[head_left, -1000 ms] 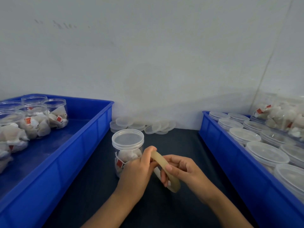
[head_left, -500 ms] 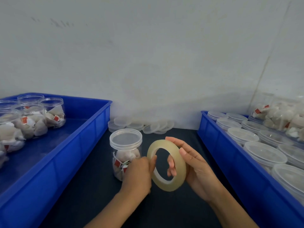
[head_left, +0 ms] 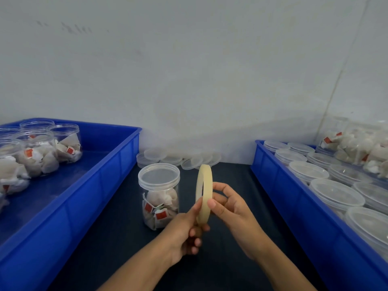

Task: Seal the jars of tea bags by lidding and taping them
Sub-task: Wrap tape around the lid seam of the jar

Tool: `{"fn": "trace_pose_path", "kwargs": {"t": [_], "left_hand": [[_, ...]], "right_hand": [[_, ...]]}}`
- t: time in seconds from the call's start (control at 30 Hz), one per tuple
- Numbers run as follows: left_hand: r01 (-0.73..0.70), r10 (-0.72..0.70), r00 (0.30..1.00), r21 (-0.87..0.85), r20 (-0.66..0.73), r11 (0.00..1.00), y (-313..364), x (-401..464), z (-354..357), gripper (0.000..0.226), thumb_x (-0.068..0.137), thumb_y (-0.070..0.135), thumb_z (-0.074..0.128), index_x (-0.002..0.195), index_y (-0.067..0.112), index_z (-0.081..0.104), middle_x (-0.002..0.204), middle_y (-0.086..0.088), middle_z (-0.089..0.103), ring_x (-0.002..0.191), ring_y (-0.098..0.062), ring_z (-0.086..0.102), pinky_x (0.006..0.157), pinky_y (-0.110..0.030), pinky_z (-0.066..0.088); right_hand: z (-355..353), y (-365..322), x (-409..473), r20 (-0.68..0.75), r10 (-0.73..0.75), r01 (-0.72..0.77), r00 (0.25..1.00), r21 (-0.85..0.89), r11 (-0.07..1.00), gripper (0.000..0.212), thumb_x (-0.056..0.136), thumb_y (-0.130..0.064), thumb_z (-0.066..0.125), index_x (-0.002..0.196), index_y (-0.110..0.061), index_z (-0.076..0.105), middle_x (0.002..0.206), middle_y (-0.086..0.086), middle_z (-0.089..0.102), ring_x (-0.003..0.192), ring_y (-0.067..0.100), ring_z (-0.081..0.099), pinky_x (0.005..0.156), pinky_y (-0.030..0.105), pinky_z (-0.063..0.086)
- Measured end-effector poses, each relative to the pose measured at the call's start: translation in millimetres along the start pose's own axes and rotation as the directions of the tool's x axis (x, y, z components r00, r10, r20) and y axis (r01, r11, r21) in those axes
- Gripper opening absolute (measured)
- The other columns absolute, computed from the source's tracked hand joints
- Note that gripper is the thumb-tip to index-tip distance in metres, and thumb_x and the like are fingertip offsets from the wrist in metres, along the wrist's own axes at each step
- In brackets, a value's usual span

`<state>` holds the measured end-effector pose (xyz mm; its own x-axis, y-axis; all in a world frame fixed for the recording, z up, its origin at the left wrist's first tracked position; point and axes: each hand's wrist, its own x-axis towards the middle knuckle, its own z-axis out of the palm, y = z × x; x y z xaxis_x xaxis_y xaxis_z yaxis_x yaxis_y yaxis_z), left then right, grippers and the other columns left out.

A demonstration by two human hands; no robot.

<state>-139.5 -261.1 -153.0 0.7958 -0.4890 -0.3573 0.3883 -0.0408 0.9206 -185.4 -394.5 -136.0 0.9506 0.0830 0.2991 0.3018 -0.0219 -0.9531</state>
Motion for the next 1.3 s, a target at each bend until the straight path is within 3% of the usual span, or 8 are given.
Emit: {"fn": "trace_pose_path", "kwargs": {"t": [0.23, 0.5, 0.63, 0.9, 0.93, 1.1, 1.2, 1.3], "left_hand": [[-0.271, 0.307, 0.952, 0.474, 0.001, 0.838, -5, -1, -6, 0.061, 0.103, 0.045, 0.033, 0.059, 0.011, 0.058, 0.038, 0.002, 0.046, 0.038, -0.012, 0.053, 0.043, -0.021, 0.045], [-0.706, 0.861, 0.507, 0.551, -0.044, 0.444, -11, -3, -4, 0.018, 0.089, 0.045, 0.048, 0.089, 0.027, 0.05, 0.075, 0.008, 0.063, 0.069, -0.006, 0.063, 0.06, -0.022, 0.052], [-0.725, 0.848, 0.526, 0.556, 0.067, 0.406, -14, 0, -3, 0.016, 0.091, 0.043, 0.05, 0.1, 0.033, 0.041, 0.091, 0.011, 0.061, 0.085, -0.005, 0.066, 0.075, -0.027, 0.055], [-0.714, 0.811, 0.576, 0.545, 0.101, 0.44, -14, 0, -3, 0.032, 0.081, 0.062, 0.042, 0.098, 0.035, 0.04, 0.097, 0.014, 0.059, 0.094, 0.0, 0.063, 0.08, -0.019, 0.053], [-0.714, 0.81, 0.577, 0.544, 0.101, 0.441, -14, 0, -3, 0.032, 0.081, 0.062, 0.042, 0.098, 0.035, 0.04, 0.097, 0.014, 0.059, 0.094, 0.0, 0.062, 0.08, -0.019, 0.053], [-0.726, 0.804, 0.582, 0.525, 0.124, 0.445, -12, 1, -4, 0.028, 0.085, 0.057, 0.045, 0.1, 0.035, 0.041, 0.098, 0.017, 0.059, 0.097, -0.001, 0.062, 0.083, -0.02, 0.051], [-0.725, 0.796, 0.593, 0.51, 0.12, 0.463, -11, 2, -6, 0.025, 0.086, 0.058, 0.045, 0.099, 0.037, 0.041, 0.098, 0.021, 0.059, 0.096, -0.001, 0.062, 0.083, -0.019, 0.051], [-0.719, 0.793, 0.598, 0.518, 0.12, 0.464, -12, 2, -7, 0.022, 0.088, 0.053, 0.047, 0.101, 0.036, 0.041, 0.099, 0.016, 0.061, 0.096, -0.002, 0.062, 0.085, -0.024, 0.052]], "right_hand": [[2, -4, -2, -0.179, 0.042, -0.011, 0.983, 0.173, 0.985, 0.035, 0.096, -0.032, 0.047, 0.099, 0.0, 0.062, 0.067, 0.007, 0.049, 0.068, 0.017, 0.05, 0.083, 0.035, 0.047], [17, -12, -5, -0.271, 0.214, -0.244, 0.938, -0.083, 0.966, 0.039, 0.093, -0.034, 0.048, 0.085, 0.003, 0.055, 0.071, 0.015, 0.052, 0.064, 0.025, 0.048, 0.074, 0.03, 0.041], [17, -15, -3, -0.283, 0.33, -0.378, 0.901, -0.137, 0.916, 0.021, 0.097, -0.023, 0.043, 0.108, -0.006, 0.051, 0.099, 0.011, 0.054, 0.104, 0.026, 0.041, 0.08, 0.031, 0.053], [18, -14, 4, -0.38, 0.363, -0.454, 0.851, -0.182, 0.873, 0.03, 0.098, -0.008, 0.042, 0.121, 0.009, 0.051, 0.11, 0.03, 0.052, 0.059, 0.011, 0.044, 0.083, 0.026, 0.04], [18, -13, 7, -0.386, 0.372, -0.462, 0.844, -0.175, 0.869, 0.028, 0.098, -0.006, 0.043, 0.12, 0.008, 0.052, 0.107, 0.026, 0.053, 0.101, 0.015, 0.038, 0.082, 0.025, 0.04], [24, -16, 10, -0.34, 0.349, -0.399, 0.873, -0.087, 0.913, 0.032, 0.098, 0.004, 0.036, 0.124, 0.02, 0.047, 0.101, 0.04, 0.053, 0.071, 0.033, 0.057, 0.062, 0.03, 0.053], [27, -17, 5, -0.367, 0.326, -0.361, 0.871, -0.03, 0.932, 0.036, 0.101, -0.003, 0.035, 0.125, 0.023, 0.041, 0.122, 0.05, 0.037, 0.106, 0.064, 0.041, 0.092, 0.062, 0.038], [21, -11, 6, -0.386, 0.326, -0.401, 0.863, -0.129, 0.907, 0.035, 0.098, -0.005, 0.039, 0.123, 0.02, 0.043, 0.121, 0.043, 0.043, 0.093, 0.05, 0.056, 0.08, 0.044, 0.051]]}}
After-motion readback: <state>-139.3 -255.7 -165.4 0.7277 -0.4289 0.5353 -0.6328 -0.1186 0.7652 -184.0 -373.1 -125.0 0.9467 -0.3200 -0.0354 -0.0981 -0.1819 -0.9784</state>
